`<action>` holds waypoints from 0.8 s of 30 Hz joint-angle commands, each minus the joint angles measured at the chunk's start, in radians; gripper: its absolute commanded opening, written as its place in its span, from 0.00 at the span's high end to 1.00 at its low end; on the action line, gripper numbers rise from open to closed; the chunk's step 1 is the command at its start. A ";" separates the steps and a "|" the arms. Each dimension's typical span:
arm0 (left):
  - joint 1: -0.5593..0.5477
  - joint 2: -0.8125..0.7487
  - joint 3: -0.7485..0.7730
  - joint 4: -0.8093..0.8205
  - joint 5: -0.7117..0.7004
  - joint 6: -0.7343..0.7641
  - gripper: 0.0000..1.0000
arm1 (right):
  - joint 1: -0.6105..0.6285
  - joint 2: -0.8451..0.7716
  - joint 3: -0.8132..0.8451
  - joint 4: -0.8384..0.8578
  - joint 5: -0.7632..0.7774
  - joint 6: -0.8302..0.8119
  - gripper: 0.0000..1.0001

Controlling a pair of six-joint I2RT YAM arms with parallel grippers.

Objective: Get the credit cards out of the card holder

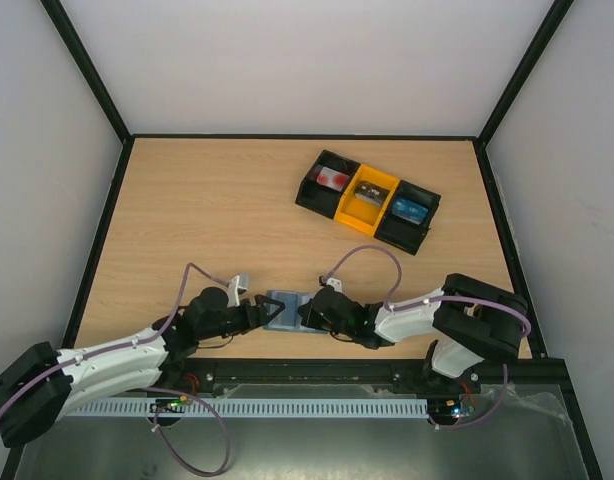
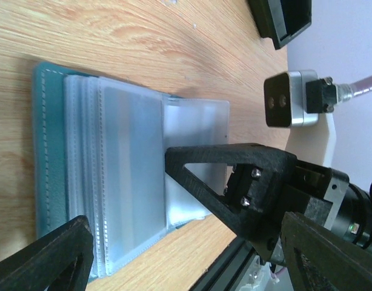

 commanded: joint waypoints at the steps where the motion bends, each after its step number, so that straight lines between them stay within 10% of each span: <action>1: 0.029 0.013 0.024 0.032 0.008 0.017 0.14 | 0.010 0.034 -0.038 -0.029 0.013 -0.001 0.98; 24: 0.080 -0.095 0.004 -0.039 0.025 0.029 0.10 | 0.014 -0.005 0.086 -0.123 0.000 -0.018 0.80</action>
